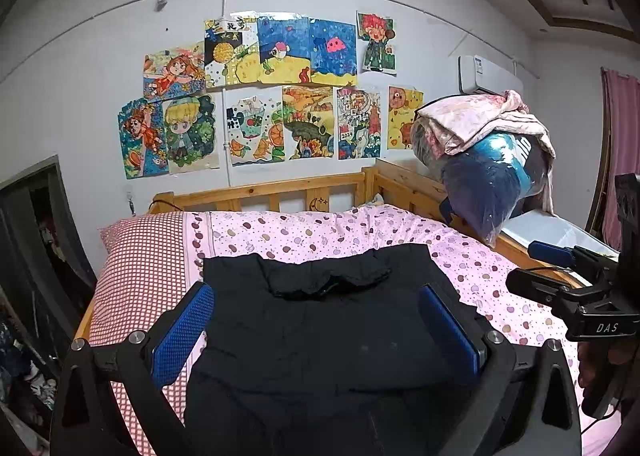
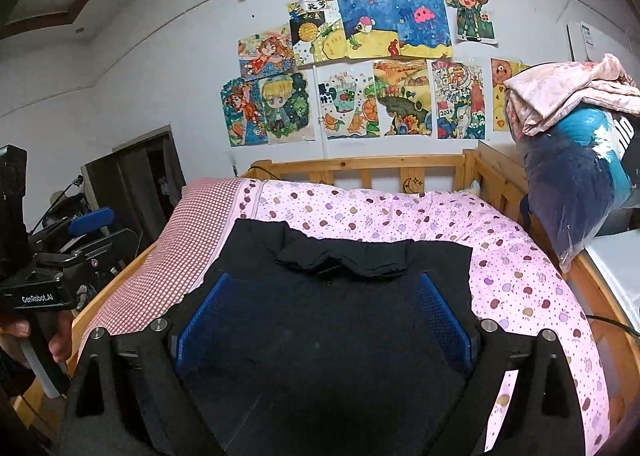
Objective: Fold large clothes
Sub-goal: 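Move both grippers to the folded edge of the jacket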
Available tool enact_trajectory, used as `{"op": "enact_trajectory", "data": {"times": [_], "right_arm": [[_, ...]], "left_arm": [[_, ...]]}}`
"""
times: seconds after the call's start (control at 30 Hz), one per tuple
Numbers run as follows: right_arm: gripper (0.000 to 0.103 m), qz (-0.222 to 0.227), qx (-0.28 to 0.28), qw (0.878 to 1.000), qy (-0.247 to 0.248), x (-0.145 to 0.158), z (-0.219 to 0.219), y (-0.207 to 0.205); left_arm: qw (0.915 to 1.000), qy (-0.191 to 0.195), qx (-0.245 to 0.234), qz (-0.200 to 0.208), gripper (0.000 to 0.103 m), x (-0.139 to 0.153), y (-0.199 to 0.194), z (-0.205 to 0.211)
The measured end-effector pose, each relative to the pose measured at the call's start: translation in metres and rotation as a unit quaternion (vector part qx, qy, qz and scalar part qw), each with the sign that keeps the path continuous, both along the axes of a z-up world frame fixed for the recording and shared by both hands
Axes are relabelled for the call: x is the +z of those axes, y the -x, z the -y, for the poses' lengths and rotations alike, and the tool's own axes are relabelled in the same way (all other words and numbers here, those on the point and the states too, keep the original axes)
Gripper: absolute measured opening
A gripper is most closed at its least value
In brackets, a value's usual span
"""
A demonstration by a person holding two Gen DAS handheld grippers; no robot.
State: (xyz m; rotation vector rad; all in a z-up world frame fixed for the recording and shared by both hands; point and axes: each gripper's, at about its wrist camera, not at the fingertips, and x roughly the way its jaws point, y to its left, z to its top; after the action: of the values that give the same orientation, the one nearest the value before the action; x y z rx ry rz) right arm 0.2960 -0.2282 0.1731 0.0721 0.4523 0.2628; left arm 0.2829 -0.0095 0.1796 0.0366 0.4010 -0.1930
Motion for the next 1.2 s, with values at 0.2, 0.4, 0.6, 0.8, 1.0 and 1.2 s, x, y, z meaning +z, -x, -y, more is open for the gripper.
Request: {"op": "enact_trajectory", "data": {"times": [0.2,0.4,0.6,0.8,1.0,1.2], "right_arm": [[0.091,0.011,0.006,1.0,0.01,-0.002,-0.003,0.033],[0.091,0.016,0.011,1.0,0.008,-0.01,-0.003,0.06],[0.091,0.02,0.009,1.0,0.011,-0.021,0.0,0.086],[0.092,0.025,0.008,0.999,0.022,-0.028,0.003,0.11],[0.092,0.028,0.011,0.999,0.023,-0.035,0.007,0.134],[0.092,0.022,0.017,0.998,0.048,-0.053,0.005,0.159]], "left_arm": [[0.9999,0.015,0.005,0.006,0.103,-0.003,0.029,-0.007],[0.9999,0.014,0.005,0.006,0.103,-0.011,0.051,-0.01],[0.9998,0.021,0.003,-0.005,0.103,-0.026,0.071,-0.015],[0.9996,0.022,0.006,-0.014,0.103,-0.042,0.088,-0.016],[0.9995,0.023,0.007,-0.021,0.103,-0.062,0.106,-0.019],[0.9996,0.017,-0.001,-0.021,0.103,-0.085,0.133,-0.026]]}}
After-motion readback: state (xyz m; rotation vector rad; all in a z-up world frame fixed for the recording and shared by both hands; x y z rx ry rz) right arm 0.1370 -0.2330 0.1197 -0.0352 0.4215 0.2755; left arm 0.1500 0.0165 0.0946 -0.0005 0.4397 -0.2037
